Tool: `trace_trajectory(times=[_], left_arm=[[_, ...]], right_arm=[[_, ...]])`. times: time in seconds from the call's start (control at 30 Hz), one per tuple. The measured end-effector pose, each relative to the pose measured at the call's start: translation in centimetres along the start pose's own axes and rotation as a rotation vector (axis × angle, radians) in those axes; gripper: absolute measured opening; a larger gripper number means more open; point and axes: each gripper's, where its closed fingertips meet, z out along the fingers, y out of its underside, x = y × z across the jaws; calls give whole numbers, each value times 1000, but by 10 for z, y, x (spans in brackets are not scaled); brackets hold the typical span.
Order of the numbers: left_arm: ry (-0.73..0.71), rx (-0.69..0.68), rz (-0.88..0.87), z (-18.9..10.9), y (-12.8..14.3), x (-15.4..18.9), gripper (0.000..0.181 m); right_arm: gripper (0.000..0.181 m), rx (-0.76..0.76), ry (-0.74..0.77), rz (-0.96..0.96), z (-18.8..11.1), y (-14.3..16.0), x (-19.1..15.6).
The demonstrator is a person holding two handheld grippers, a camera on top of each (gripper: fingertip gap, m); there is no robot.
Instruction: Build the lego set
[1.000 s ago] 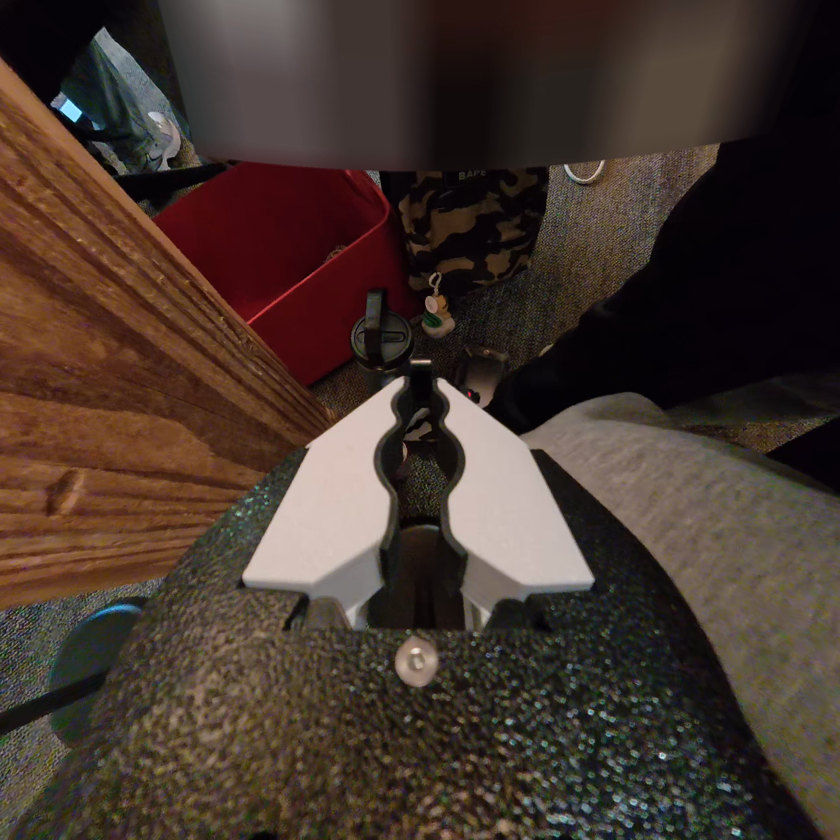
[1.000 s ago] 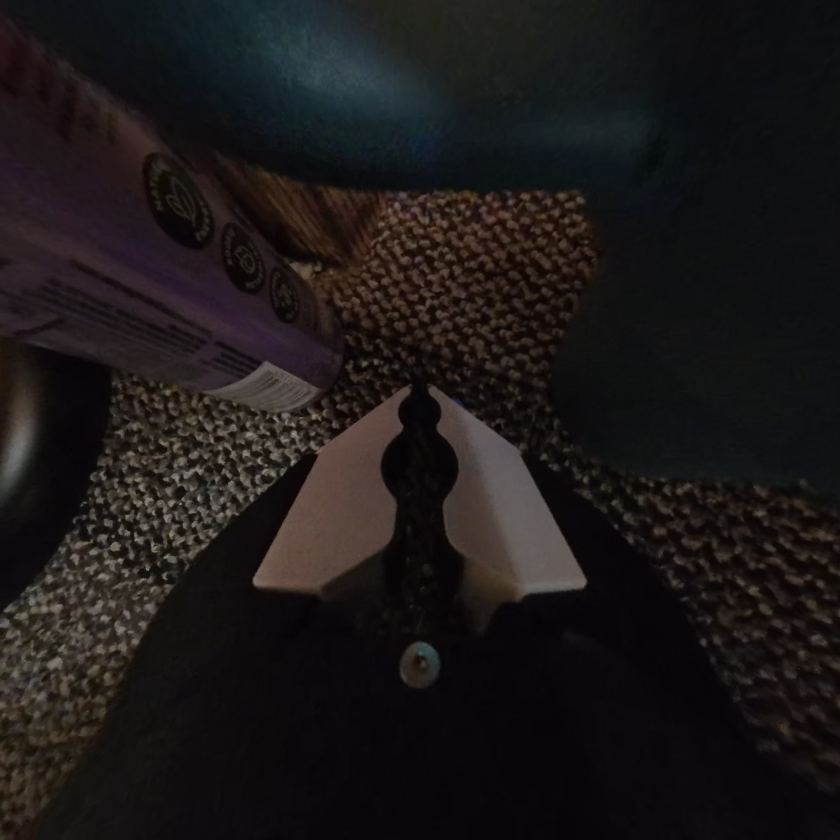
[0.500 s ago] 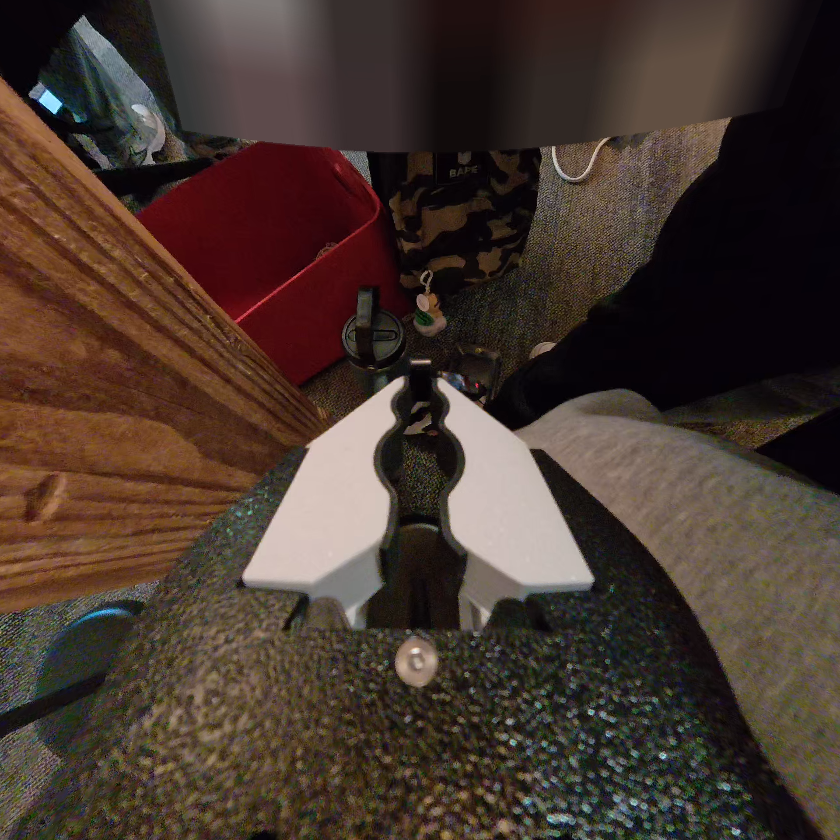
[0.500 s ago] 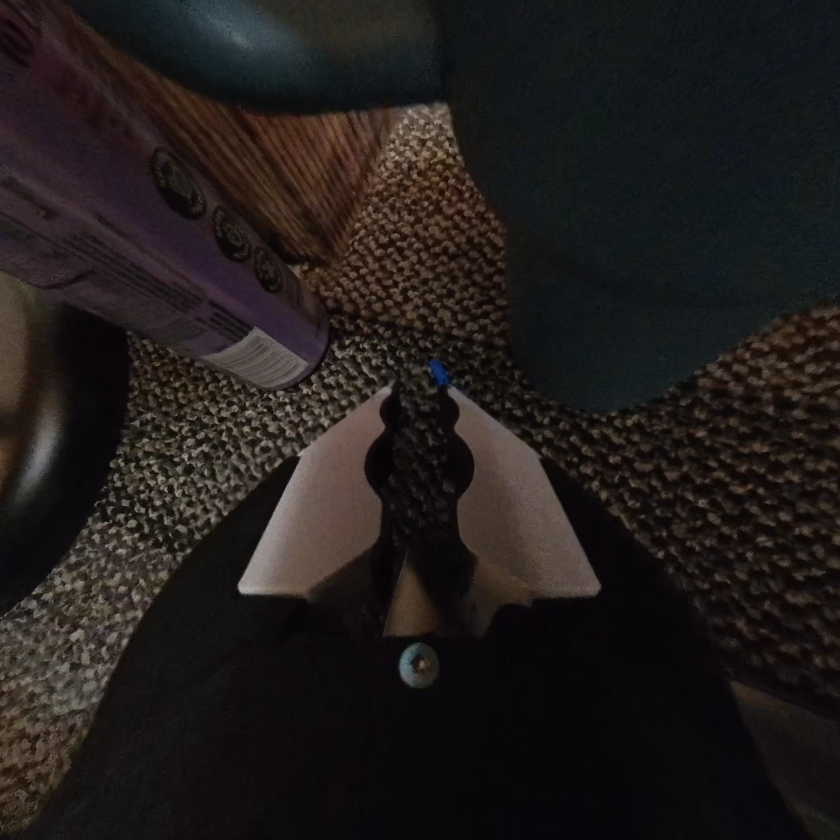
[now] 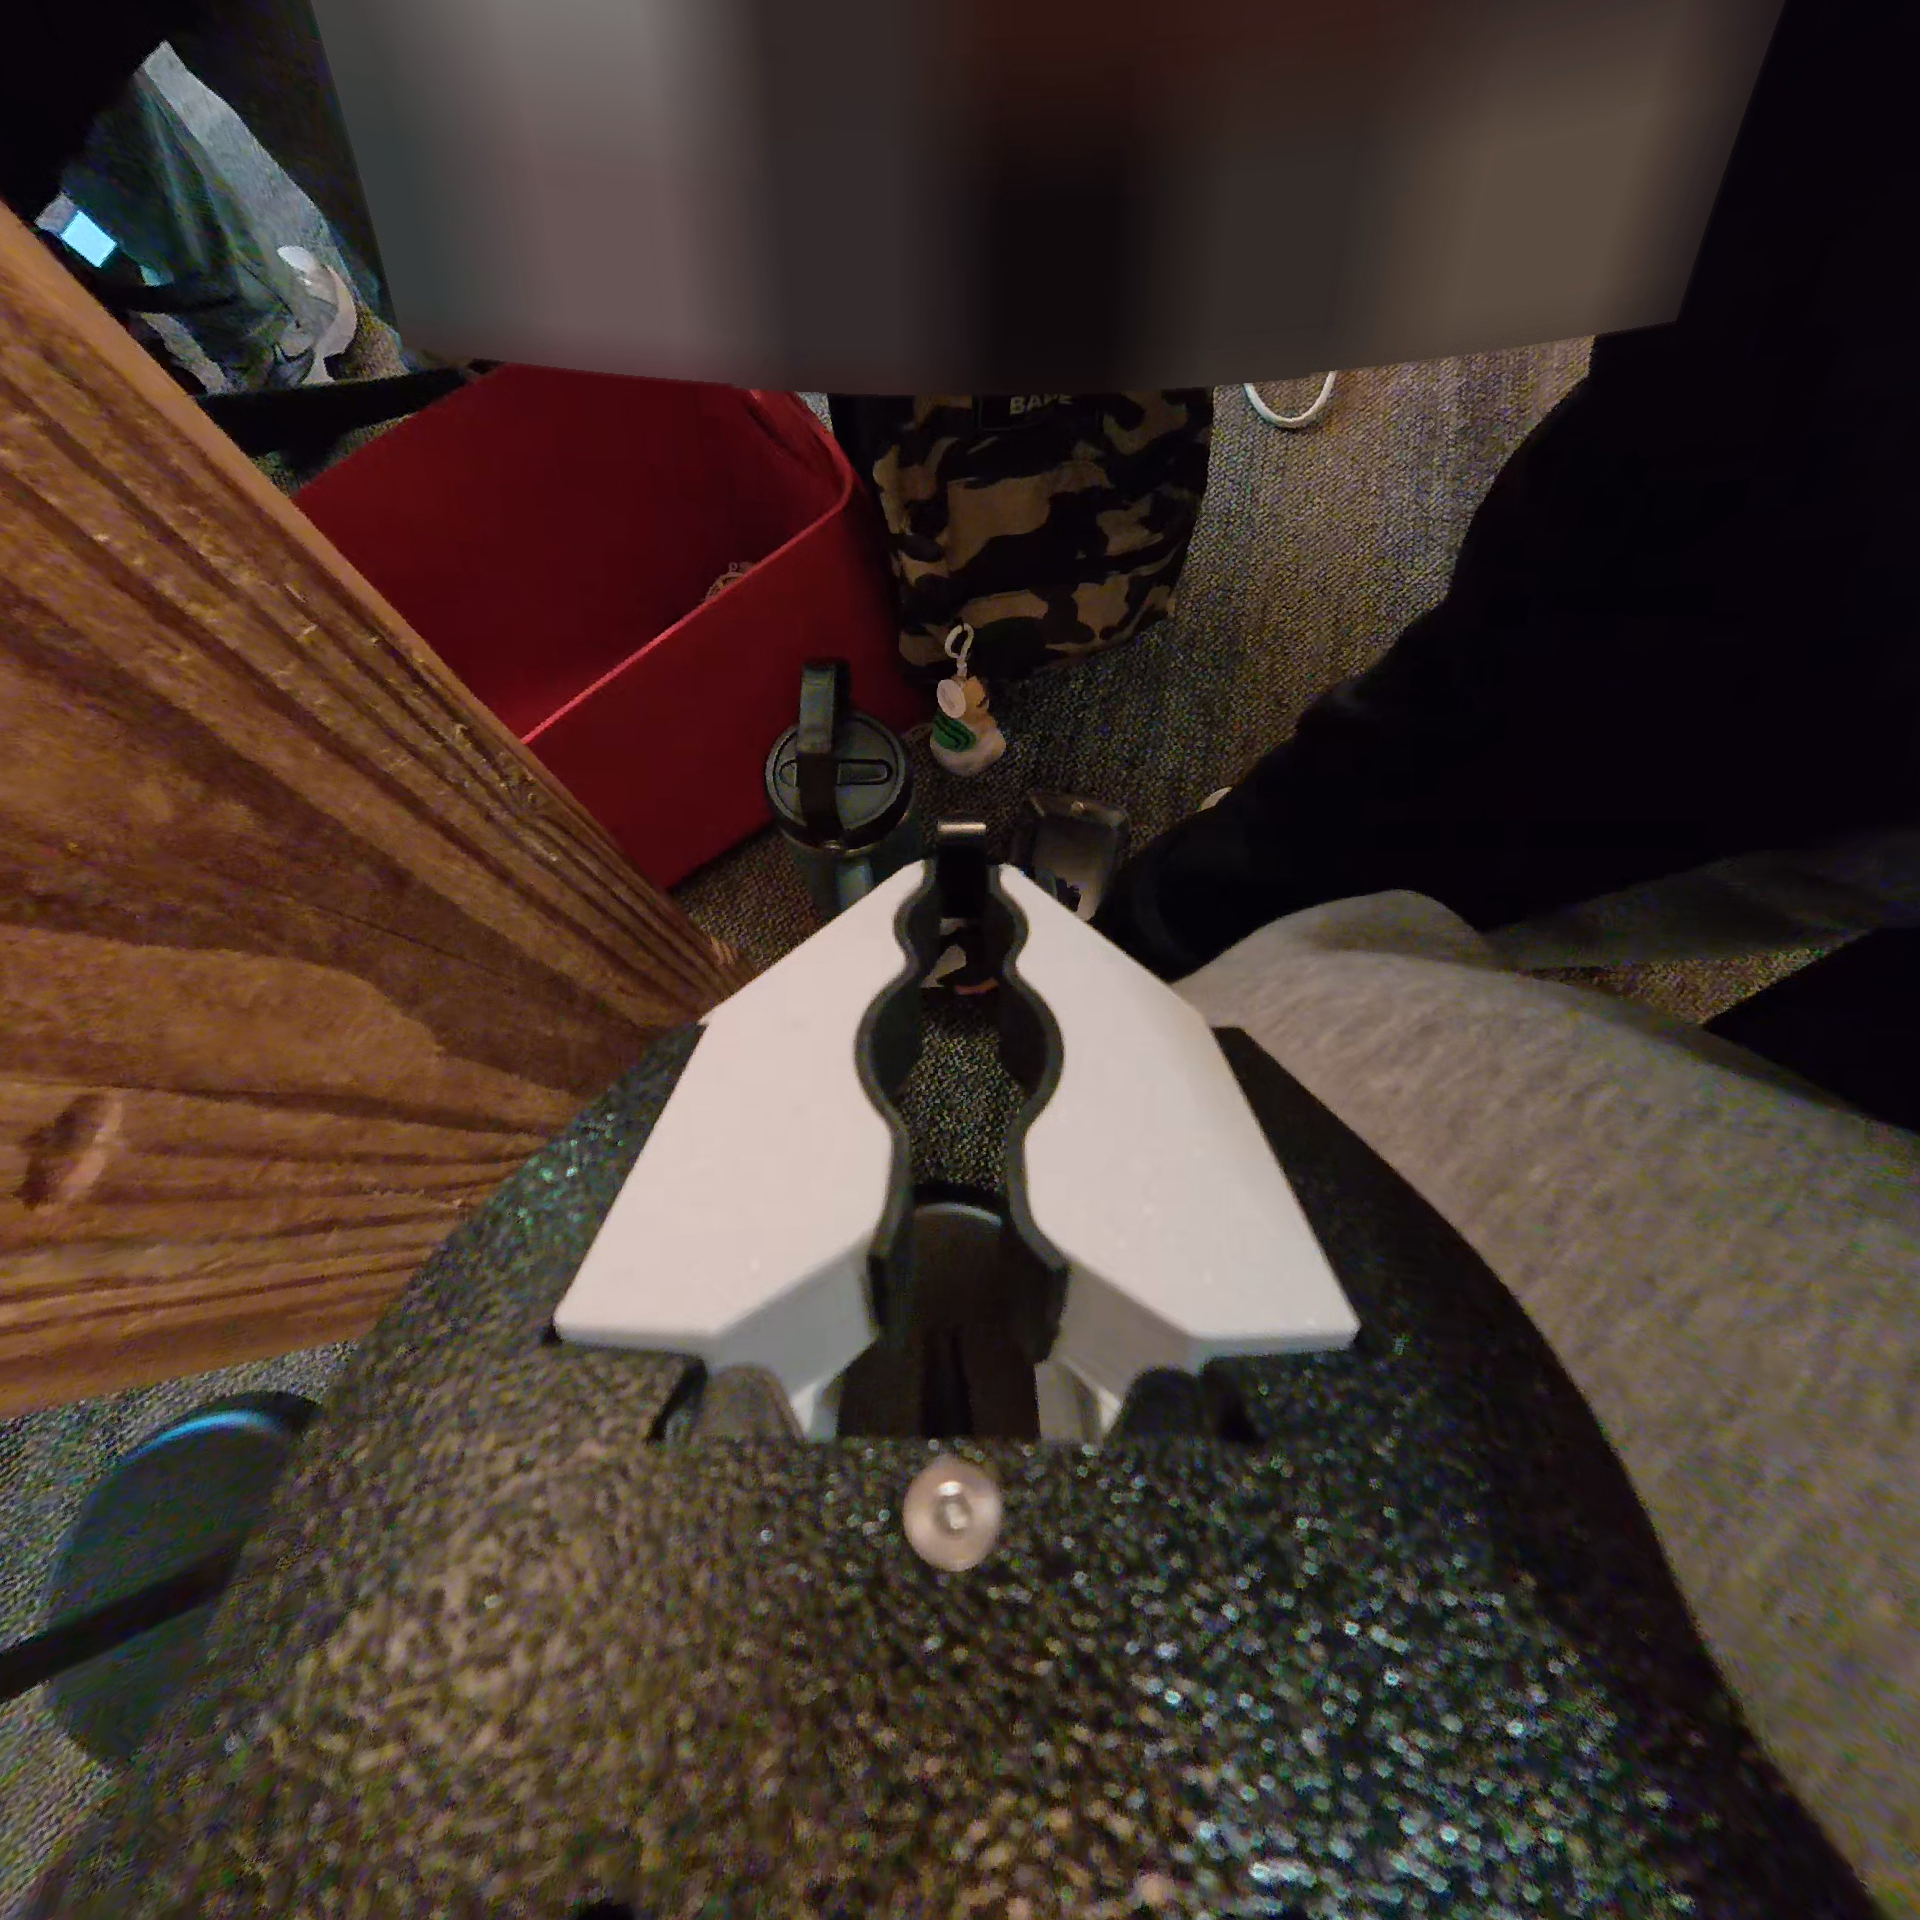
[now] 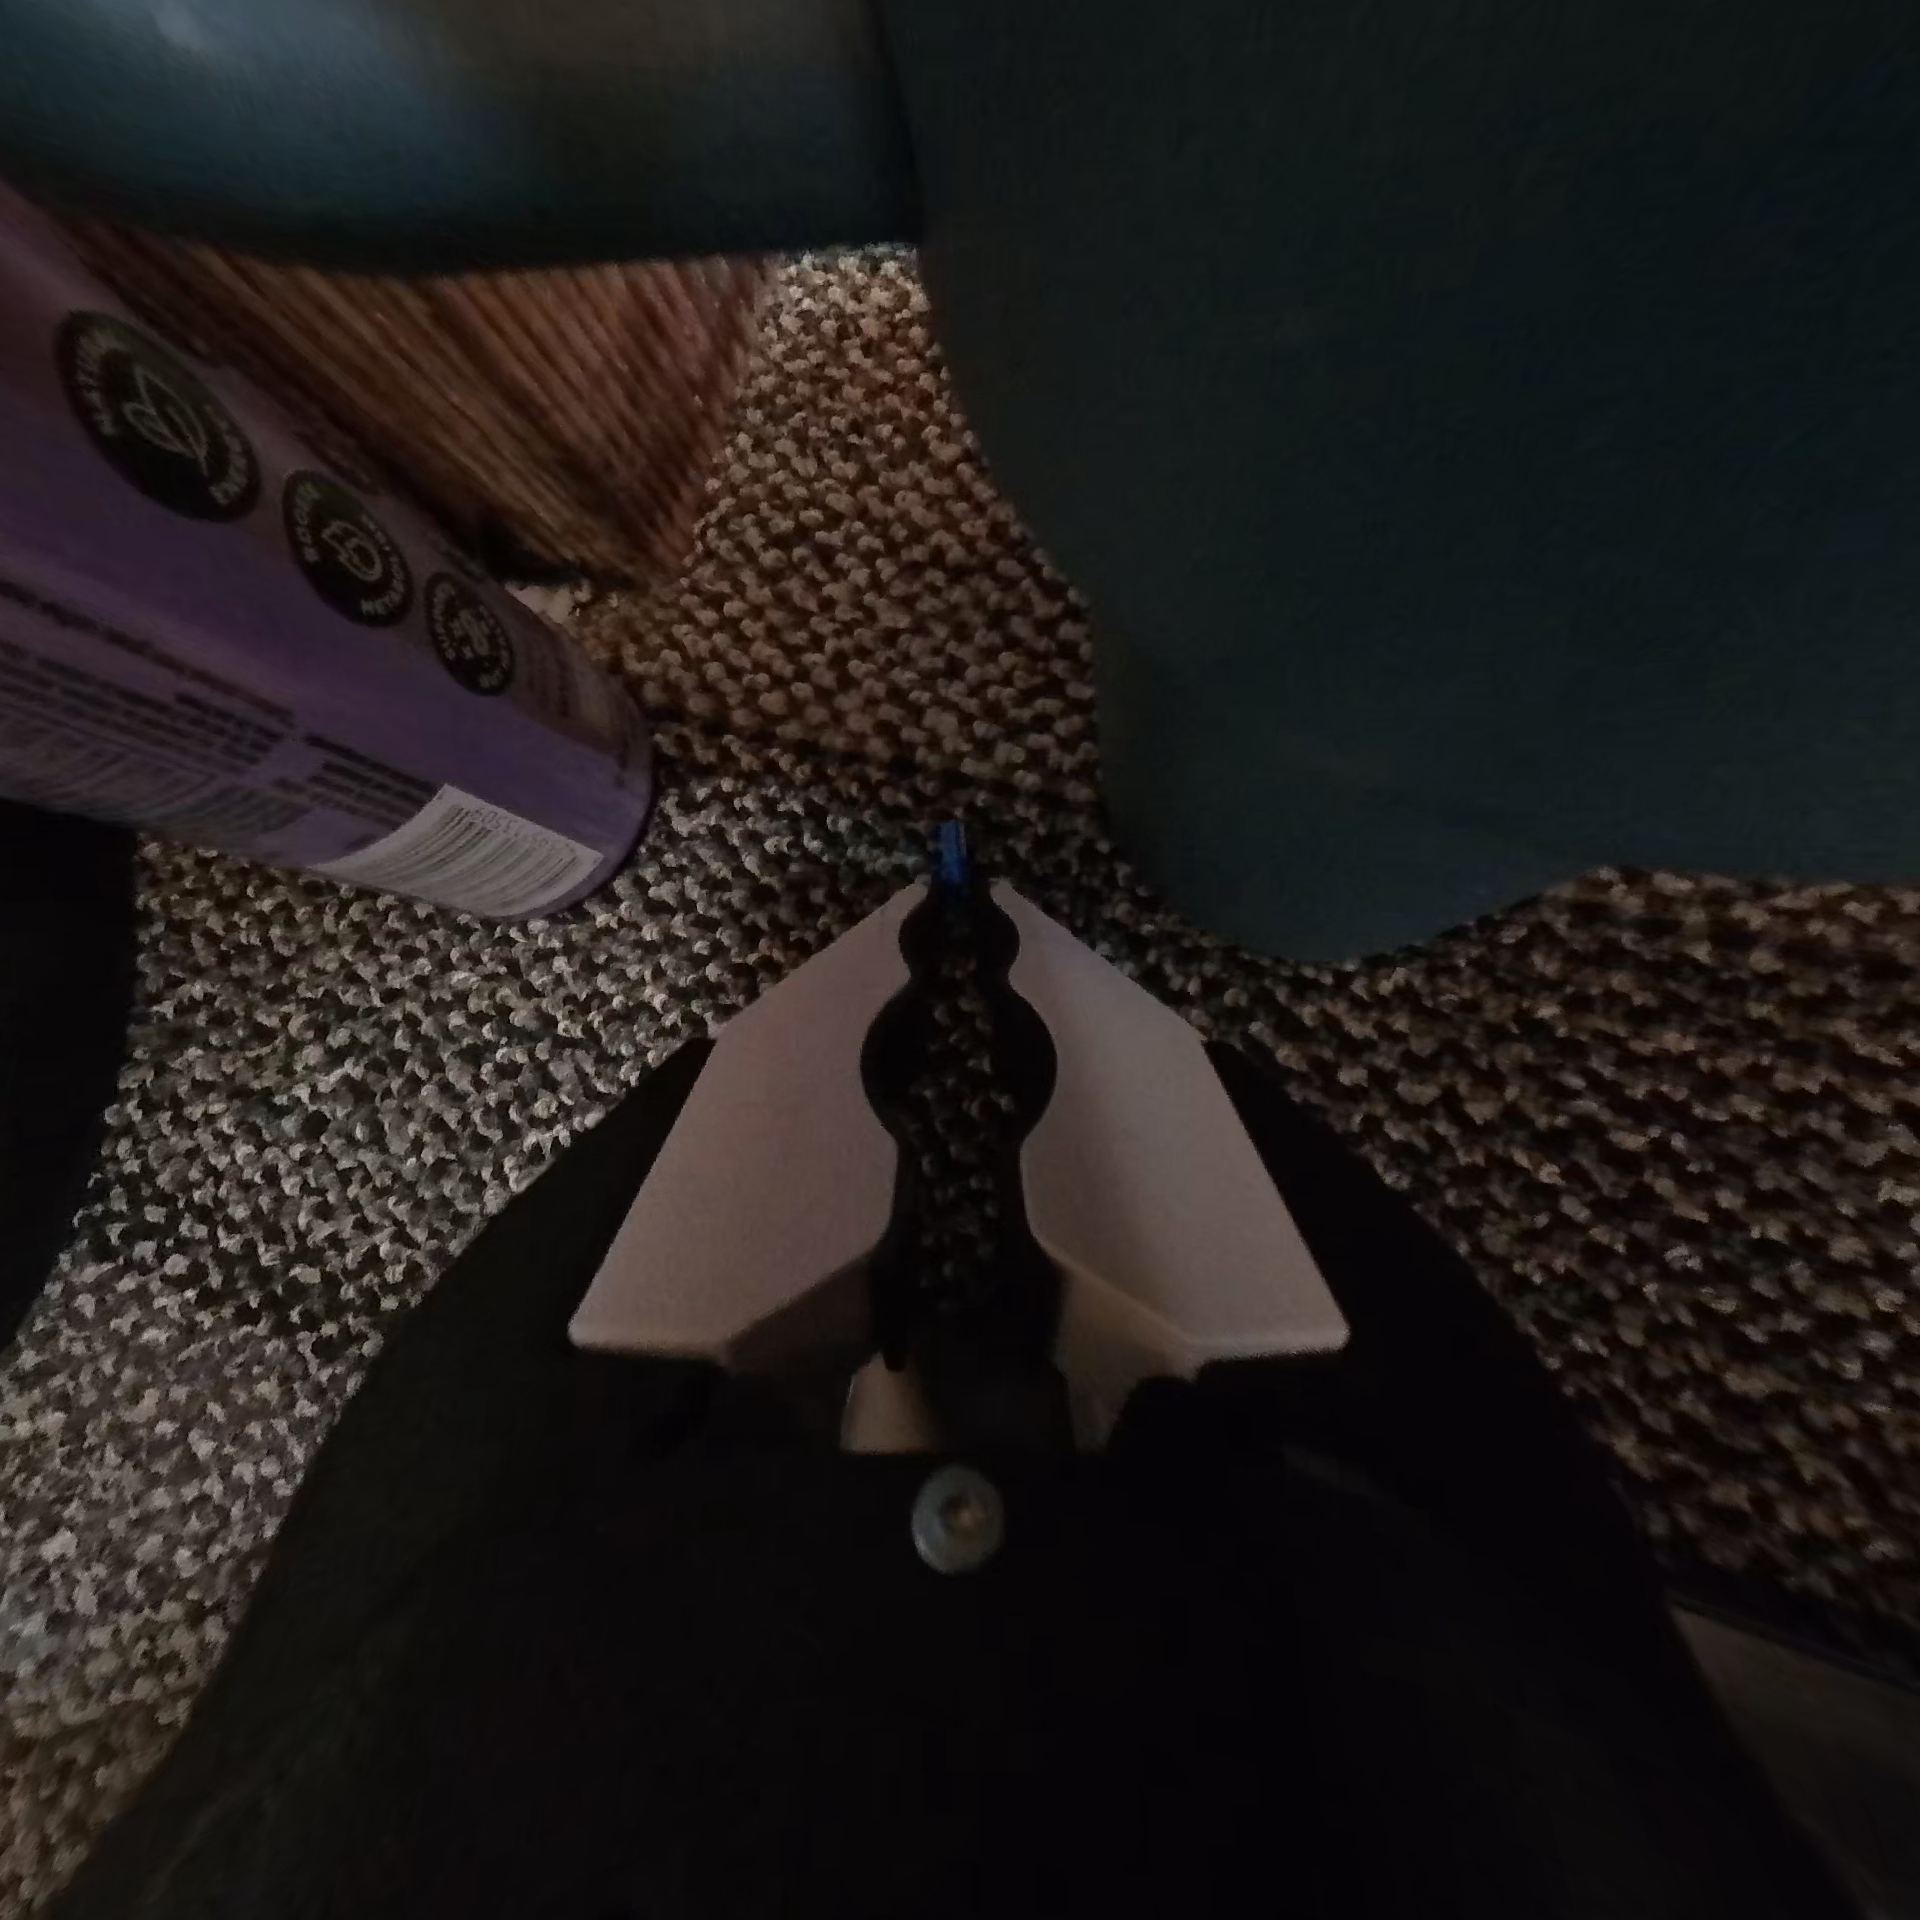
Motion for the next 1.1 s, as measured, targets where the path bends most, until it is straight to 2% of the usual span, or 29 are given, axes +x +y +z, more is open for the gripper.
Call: trace_trajectory(times=[0.3, 0.37, 0.47, 0.53, 0.6, 0.67, 0.77, 0.83, 0.87, 0.97, 1.1], left_arm=[[1, -1, 6, 0, -2, 1, 6], [2, -4, 8, 1, -3, 2, 6], [14, -2, 19, 2, -7, 7, 6], [34, 21, 42, 4, -16, 15, 6], [61, 71, 45, 4, -34, 24, 6], [98, 140, 54, 6, -59, 36, 5], [168, 249, 78, 9, -106, 60, 5], [225, 295, 93, 11, -133, 81, 5], [243, 298, 114, 14, -140, 91, 6], [270, 310, 197, 20, -150, 116, 6], [217, 304, 330, 28, -167, 135, 6]], right_arm=[[3, 27, -76, 42, -17, 3, -12], [3, 56, -113, 111, -34, -1, -22], [3, 80, -85, 182, -80, -12, -26], [3, 116, -15, 224, -131, -32, -17], [3, 165, 40, 199, -198, -66, -6], [2, 233, 126, 145, -280, -109, 13], [3, 345, 242, 169, -410, -178, 33], [3, 444, 259, 139, -494, -223, 23], [3, 466, 226, 79, -530, -237, 6], [3, 525, 196, -62, -626, -251, -42], [2, 708, 184, -23, -768, -266, -72]])
